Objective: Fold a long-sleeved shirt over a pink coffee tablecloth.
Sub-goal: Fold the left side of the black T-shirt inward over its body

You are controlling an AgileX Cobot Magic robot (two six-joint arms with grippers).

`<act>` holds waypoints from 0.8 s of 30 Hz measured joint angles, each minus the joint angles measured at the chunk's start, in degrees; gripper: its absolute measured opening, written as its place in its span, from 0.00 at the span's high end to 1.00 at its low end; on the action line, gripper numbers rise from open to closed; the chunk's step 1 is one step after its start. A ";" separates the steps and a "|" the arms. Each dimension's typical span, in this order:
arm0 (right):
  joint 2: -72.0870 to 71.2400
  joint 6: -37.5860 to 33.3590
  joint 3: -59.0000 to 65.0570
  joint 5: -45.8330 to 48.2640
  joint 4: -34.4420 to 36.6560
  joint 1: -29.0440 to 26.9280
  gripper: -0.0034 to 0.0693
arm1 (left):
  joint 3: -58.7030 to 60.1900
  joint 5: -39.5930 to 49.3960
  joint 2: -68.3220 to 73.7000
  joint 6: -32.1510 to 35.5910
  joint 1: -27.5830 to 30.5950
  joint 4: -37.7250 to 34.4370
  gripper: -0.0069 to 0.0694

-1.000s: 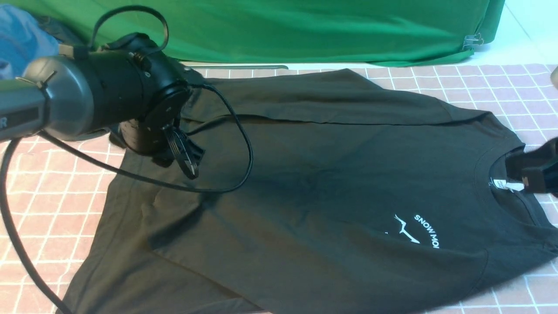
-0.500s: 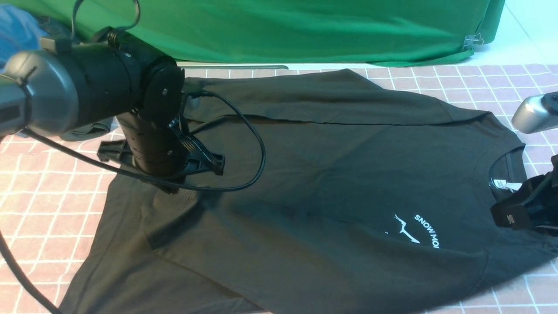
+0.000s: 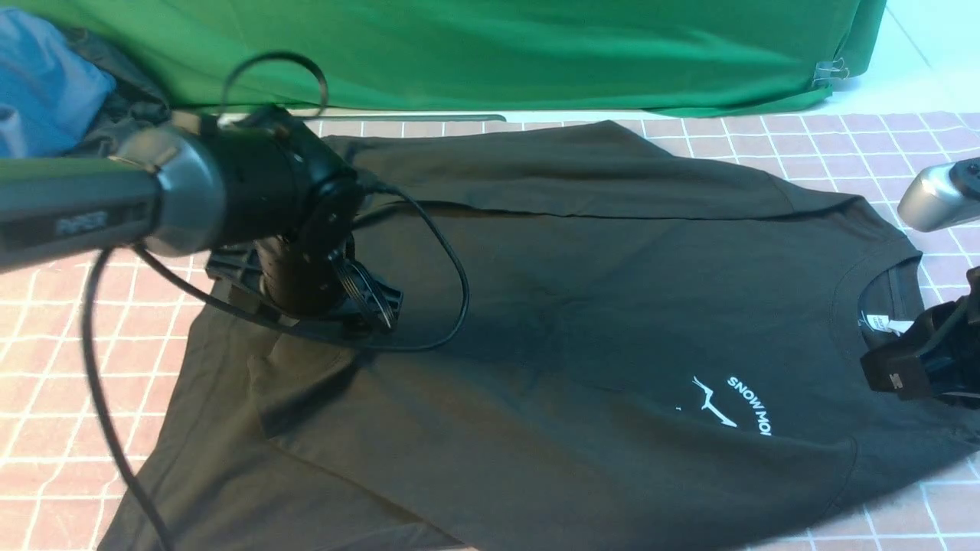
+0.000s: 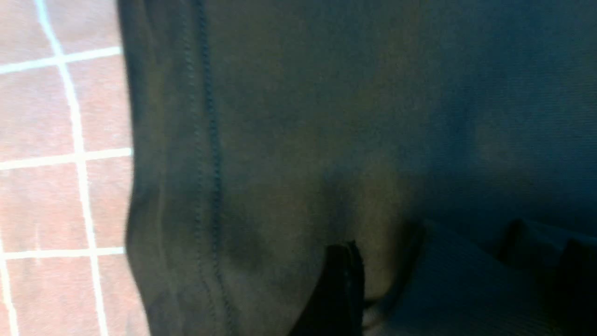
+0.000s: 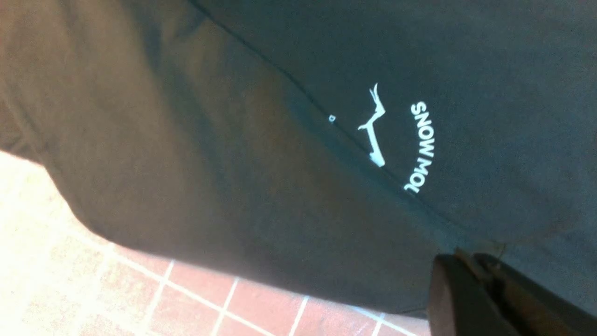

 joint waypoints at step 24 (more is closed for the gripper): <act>0.00 -0.05 0.00 -0.36 0.06 0.00 0.86 | -11.96 8.07 -0.33 5.27 7.04 -16.58 0.85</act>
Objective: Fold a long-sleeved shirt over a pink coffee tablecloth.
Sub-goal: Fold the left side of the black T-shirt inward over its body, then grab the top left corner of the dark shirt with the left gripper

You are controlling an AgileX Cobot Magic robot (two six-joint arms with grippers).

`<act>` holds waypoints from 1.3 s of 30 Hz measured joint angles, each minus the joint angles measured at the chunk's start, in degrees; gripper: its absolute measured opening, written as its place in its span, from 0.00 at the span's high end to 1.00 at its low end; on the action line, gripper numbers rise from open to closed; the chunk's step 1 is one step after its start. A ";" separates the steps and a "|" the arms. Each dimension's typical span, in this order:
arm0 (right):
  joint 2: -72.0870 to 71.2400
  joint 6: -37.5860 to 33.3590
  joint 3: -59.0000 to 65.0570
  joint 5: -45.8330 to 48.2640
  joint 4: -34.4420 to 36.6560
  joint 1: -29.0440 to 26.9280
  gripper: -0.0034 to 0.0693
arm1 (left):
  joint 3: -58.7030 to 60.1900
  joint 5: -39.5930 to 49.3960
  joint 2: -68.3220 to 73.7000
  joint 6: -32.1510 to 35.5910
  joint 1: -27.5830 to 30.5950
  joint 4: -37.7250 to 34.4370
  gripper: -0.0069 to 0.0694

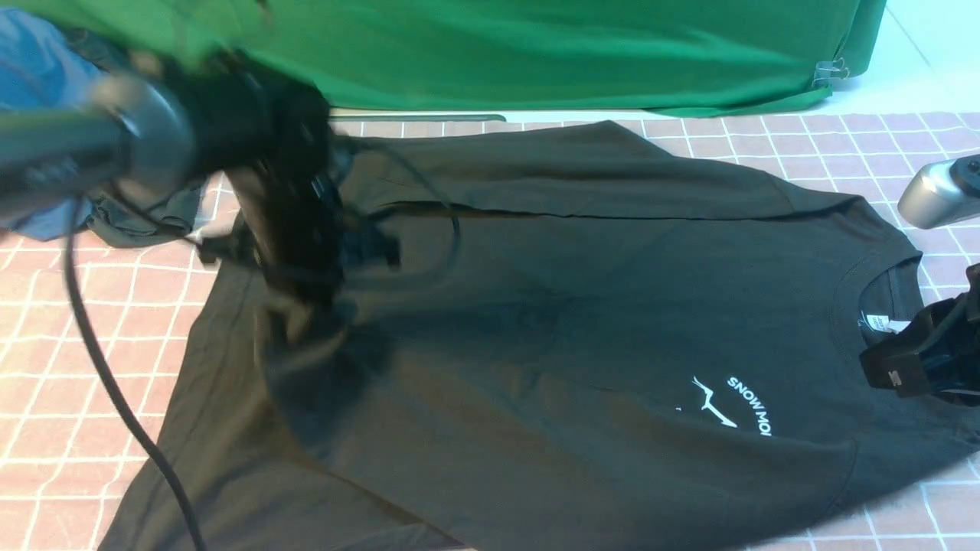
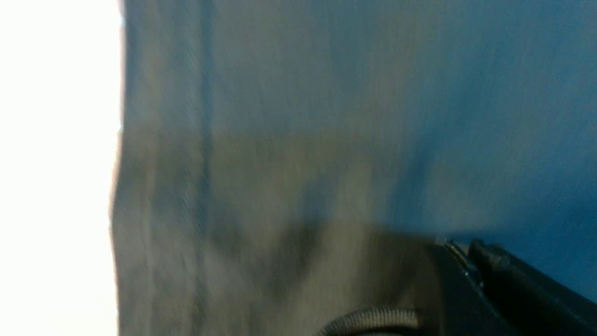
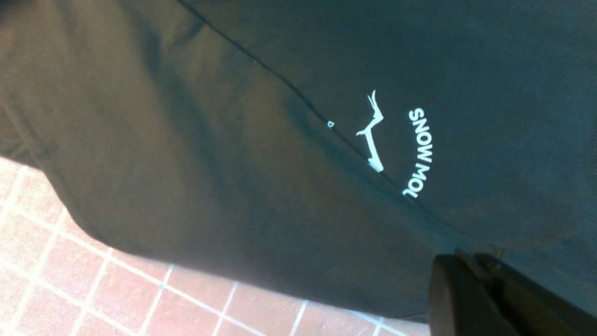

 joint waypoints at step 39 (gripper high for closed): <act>0.00 0.03 0.00 -0.17 1.30 0.00 0.86 | -5.92 -12.12 0.23 -4.06 8.94 4.16 0.38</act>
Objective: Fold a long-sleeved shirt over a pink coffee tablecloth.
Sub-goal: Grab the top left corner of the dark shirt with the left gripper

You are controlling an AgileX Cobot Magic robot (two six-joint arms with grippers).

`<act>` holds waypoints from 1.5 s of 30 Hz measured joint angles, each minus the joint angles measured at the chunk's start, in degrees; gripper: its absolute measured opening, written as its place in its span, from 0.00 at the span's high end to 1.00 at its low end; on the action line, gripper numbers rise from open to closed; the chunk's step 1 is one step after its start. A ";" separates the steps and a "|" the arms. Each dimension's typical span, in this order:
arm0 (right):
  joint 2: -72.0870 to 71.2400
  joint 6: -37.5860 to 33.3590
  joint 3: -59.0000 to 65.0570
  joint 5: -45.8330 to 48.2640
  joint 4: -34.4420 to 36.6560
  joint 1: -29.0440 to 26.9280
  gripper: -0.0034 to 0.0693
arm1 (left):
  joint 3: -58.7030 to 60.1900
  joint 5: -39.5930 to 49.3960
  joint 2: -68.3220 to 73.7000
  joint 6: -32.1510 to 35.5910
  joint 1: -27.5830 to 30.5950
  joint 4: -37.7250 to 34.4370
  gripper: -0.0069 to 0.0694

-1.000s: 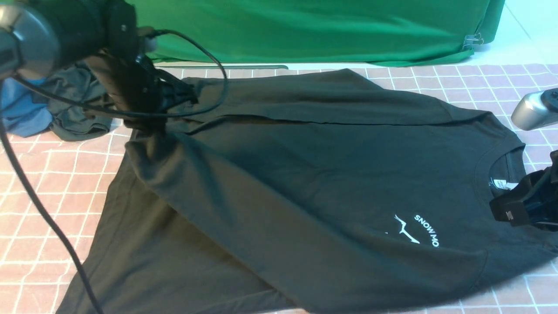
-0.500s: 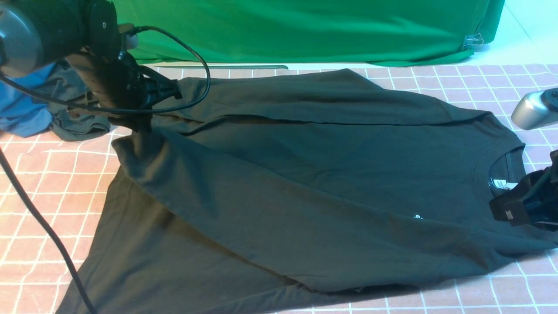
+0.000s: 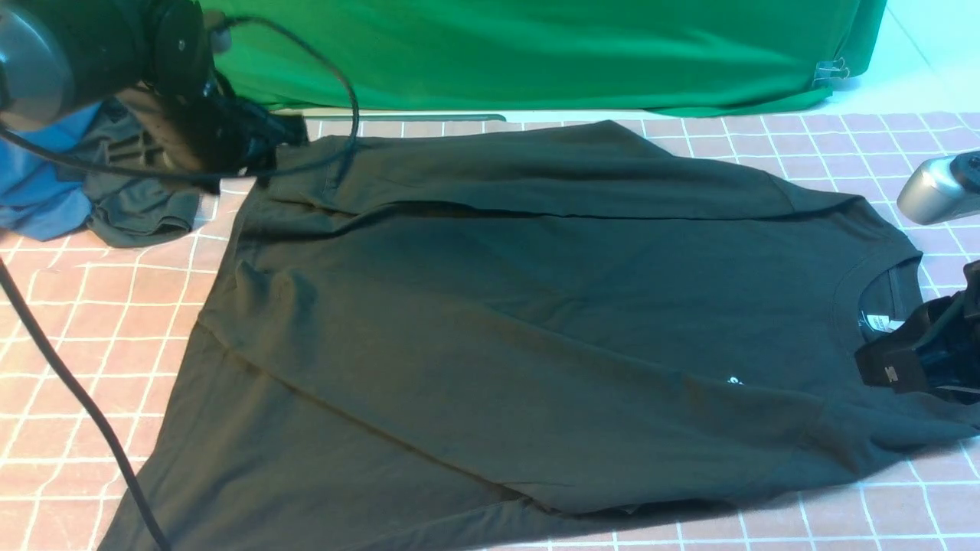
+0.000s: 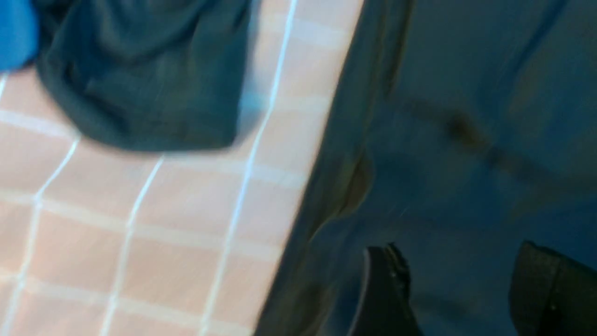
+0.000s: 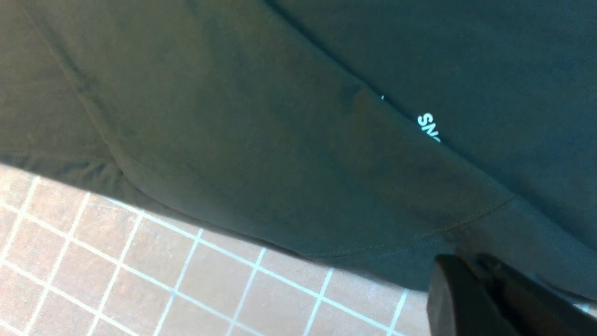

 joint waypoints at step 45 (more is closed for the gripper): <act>0.00 -0.10 0.00 0.13 0.00 0.00 0.86 | -19.32 -1.88 23.68 1.65 2.30 -2.94 0.85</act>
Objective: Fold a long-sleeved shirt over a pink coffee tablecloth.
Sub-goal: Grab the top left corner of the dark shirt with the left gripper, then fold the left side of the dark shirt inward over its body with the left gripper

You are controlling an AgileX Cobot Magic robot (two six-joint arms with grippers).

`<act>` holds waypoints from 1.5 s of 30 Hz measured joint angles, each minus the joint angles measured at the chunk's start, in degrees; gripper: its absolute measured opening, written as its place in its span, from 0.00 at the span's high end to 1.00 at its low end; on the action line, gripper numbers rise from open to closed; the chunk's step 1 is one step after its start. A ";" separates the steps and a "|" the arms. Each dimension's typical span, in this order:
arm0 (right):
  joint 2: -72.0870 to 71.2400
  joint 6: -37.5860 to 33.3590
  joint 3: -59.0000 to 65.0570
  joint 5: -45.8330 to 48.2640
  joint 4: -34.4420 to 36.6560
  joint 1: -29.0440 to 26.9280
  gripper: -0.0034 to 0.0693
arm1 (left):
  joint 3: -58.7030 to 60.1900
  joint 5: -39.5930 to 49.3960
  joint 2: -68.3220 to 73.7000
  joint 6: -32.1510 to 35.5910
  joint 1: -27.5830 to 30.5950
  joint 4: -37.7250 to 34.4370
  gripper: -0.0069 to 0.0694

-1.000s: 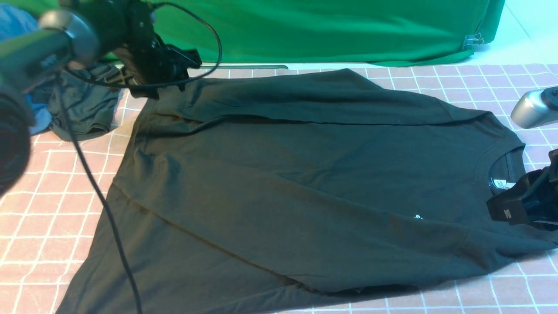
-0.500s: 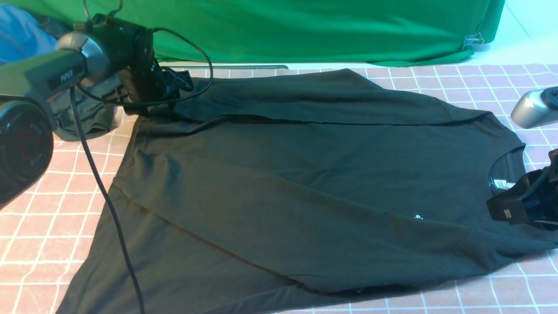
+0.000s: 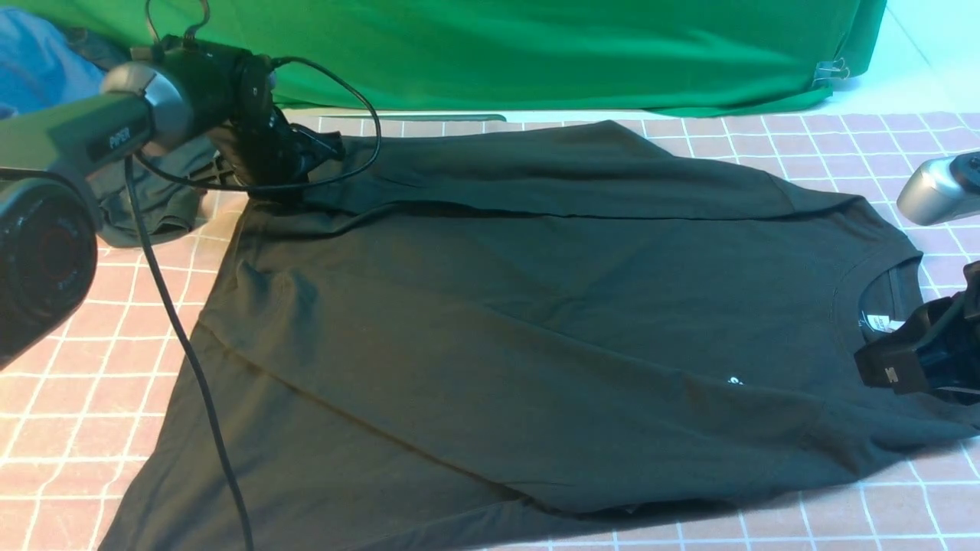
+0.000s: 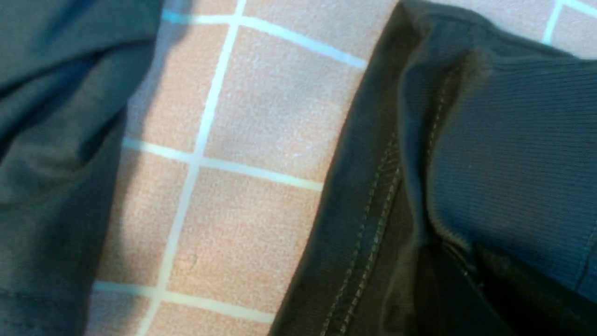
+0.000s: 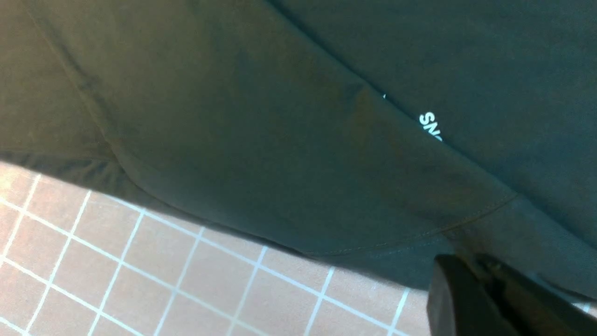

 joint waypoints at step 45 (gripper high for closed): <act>5.03 2.78 0.00 -7.52 0.07 0.00 0.86 | 6.32 30.12 -24.13 4.39 -9.23 -7.34 0.85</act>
